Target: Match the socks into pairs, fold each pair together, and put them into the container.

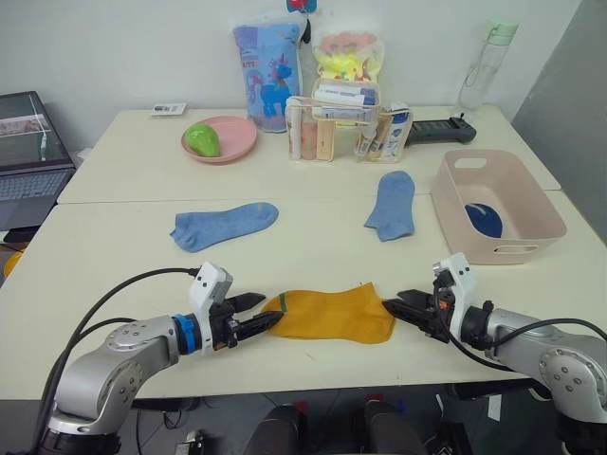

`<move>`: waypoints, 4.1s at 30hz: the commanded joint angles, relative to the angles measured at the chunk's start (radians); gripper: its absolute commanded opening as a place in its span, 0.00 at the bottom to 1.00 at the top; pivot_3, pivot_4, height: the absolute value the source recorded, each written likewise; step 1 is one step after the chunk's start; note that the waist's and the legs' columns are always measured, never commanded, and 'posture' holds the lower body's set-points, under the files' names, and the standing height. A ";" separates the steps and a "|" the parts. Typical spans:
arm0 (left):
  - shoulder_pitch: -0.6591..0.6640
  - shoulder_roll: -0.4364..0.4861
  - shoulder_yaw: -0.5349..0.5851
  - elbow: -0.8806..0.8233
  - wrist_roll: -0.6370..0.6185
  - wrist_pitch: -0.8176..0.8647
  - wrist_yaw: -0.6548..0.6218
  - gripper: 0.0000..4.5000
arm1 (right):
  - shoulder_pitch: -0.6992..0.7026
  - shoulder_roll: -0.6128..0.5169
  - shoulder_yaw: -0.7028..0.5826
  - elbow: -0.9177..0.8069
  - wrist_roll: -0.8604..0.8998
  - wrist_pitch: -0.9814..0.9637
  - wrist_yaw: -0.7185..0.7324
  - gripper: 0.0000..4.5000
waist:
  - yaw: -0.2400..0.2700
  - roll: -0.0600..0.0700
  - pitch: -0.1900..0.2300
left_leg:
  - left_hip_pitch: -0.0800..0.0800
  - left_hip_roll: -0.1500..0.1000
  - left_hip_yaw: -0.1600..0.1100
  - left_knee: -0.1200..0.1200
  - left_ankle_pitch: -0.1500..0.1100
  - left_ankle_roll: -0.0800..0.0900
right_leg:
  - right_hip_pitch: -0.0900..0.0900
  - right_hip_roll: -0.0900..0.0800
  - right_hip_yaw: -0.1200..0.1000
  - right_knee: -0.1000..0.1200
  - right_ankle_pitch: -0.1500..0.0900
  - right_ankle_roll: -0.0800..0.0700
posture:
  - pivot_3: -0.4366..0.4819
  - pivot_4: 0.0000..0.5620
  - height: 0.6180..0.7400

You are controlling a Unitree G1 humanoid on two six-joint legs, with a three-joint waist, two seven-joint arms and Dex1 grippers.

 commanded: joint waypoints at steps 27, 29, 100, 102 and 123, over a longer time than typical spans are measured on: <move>-0.117 0.016 -0.273 0.252 0.434 -0.616 -0.199 0.01 | -0.115 -0.086 0.418 0.364 -0.623 -0.783 0.494 0.00 | 0.003 -0.001 0.000 | 0.000 0.000 0.000 0.001 0.002 -0.004 | 0.000 0.000 0.000 -0.001 0.000 0.000 | 0.48 0.27 1.00; -0.099 0.016 -0.251 0.258 0.418 -0.607 -0.193 0.01 | -0.081 -0.097 0.397 0.342 -0.616 -0.785 0.501 0.00 | 0.003 -0.001 0.000 | 0.000 0.000 -0.001 0.001 0.002 -0.004 | 0.001 0.000 0.000 -0.001 0.000 0.000 | 0.48 0.27 1.00; -0.119 0.011 -0.200 0.019 0.249 -0.439 -0.241 0.47 | 0.054 -0.031 0.072 0.079 -0.255 -0.298 0.371 0.00 | 0.005 -0.002 -0.001 | 0.000 0.000 -0.001 0.001 0.002 -0.004 | 0.002 0.000 -0.001 0.000 0.000 0.000 | 0.48 0.27 1.00; -0.142 0.002 -0.235 0.045 0.269 -0.458 -0.253 0.32 | 0.047 -0.036 0.048 0.077 -0.231 -0.275 0.366 0.00 | 0.004 -0.001 -0.001 | 0.000 0.000 -0.001 0.001 0.002 -0.004 | 0.001 0.000 -0.001 0.000 0.000 0.000 | 0.48 0.27 1.00; -0.253 -0.093 -0.455 0.308 0.513 -0.549 -0.252 0.01 | 0.002 -0.049 0.019 0.029 -0.078 -0.188 0.380 0.00 | 0.003 -0.001 -0.001 | 0.000 0.000 -0.001 0.002 0.002 -0.004 | 0.002 0.000 -0.001 0.000 0.000 0.000 | 0.48 0.27 1.00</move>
